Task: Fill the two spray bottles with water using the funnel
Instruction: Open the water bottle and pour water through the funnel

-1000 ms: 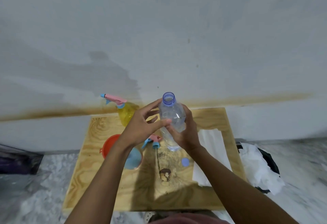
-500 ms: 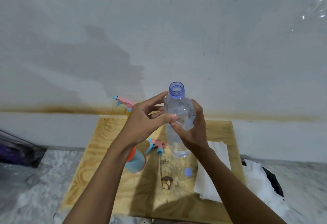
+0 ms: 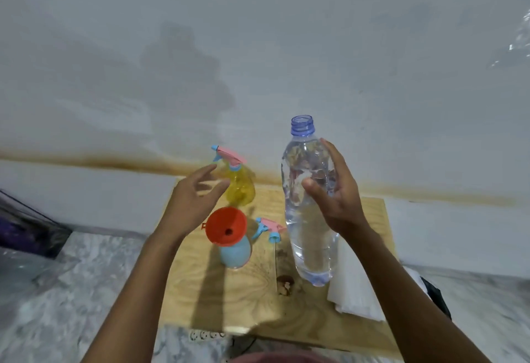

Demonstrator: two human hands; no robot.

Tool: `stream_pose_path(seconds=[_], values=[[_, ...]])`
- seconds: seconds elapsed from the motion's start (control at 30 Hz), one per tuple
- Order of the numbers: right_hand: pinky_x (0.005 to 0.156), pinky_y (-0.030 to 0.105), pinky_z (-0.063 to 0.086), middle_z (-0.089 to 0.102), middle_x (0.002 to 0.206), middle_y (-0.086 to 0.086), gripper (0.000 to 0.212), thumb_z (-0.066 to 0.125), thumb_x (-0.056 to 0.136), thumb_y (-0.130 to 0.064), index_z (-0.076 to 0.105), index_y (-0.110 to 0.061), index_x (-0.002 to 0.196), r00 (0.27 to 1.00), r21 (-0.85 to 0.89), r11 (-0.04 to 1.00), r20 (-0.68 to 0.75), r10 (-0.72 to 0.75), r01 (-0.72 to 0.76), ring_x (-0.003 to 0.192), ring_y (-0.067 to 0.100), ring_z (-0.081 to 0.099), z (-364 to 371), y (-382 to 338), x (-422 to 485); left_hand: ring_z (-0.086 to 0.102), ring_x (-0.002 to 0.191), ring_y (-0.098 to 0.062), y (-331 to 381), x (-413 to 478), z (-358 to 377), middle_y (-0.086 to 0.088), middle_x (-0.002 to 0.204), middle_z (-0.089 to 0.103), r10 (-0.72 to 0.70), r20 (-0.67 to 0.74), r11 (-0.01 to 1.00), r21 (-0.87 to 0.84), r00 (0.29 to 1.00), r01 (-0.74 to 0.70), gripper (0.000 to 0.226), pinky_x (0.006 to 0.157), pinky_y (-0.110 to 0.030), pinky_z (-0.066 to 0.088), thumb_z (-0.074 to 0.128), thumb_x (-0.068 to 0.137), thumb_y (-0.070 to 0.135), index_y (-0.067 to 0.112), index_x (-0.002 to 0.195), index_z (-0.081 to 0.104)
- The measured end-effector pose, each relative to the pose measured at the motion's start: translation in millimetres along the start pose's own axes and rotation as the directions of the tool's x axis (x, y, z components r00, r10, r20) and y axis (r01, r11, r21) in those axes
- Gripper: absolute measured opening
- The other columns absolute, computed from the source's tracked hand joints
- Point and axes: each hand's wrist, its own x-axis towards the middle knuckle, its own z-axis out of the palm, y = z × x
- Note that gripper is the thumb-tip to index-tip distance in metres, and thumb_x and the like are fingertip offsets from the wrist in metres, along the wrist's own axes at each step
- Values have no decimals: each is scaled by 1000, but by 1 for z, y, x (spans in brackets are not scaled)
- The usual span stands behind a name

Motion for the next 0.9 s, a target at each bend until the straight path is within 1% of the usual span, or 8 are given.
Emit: stream_pose_path(seconds=[0.07,0.17,0.27,0.37,0.43,0.53,0.73,0.9], values=[[97,23,49,55,134,-22,67,65,79,-51,36,-46,139,998,-30,999,54,26,-24,120,2,59,5,0,-6,66,103,-21,-35,1,0,-2,120,65,-129,38,989,77,991,126,57,93,-41,54,74,84,45,25,134,58],[92,14,47,51,134,-26,69,64,77,-56,36,-45,139,988,-77,994,129,83,-73,117,-7,57,13,-2,-17,62,113,-24,-69,-3,5,-7,125,63,-234,120,966,140,965,217,58,95,-34,48,69,88,45,21,139,55],[95,26,52,55,137,-17,71,64,80,-57,38,-38,143,978,-127,986,165,129,-108,117,0,60,18,3,-29,62,112,-27,-82,-8,12,-8,121,64,-239,129,969,100,962,227,49,94,-32,45,63,94,36,15,139,56],[91,44,56,60,134,-6,70,63,83,-54,39,-31,145,971,-142,982,186,148,-123,111,11,66,21,8,-40,65,108,-33,-89,-11,15,0,102,65,-223,118,975,24,968,221,37,98,-46,52,63,95,26,12,130,63],[85,44,59,66,123,-8,65,64,83,-54,41,-41,142,966,-133,981,200,166,-141,104,17,69,24,9,-45,65,104,-30,-91,-14,16,10,92,63,-189,103,981,-14,977,191,28,95,-51,53,62,96,19,11,121,69],[75,47,61,69,114,6,60,66,80,-57,40,-60,133,945,-130,972,238,224,-198,95,29,71,28,12,-52,66,100,-30,-91,-17,17,12,90,62,-159,58,984,-75,986,163,24,88,-52,57,61,97,16,8,117,71],[59,23,55,66,117,-8,53,69,85,-42,45,-54,130,899,-110,948,303,317,-297,96,9,68,33,14,-61,69,90,-23,-90,-20,20,8,92,66,-169,23,971,-168,985,170,23,76,-43,62,55,99,9,4,113,72],[58,21,54,62,118,-19,53,68,89,-36,45,-44,136,867,-127,933,345,359,-336,89,-2,68,38,16,-66,70,72,-9,-96,-21,22,2,92,70,-155,0,975,-158,988,153,26,75,-44,63,59,98,13,8,121,70]])
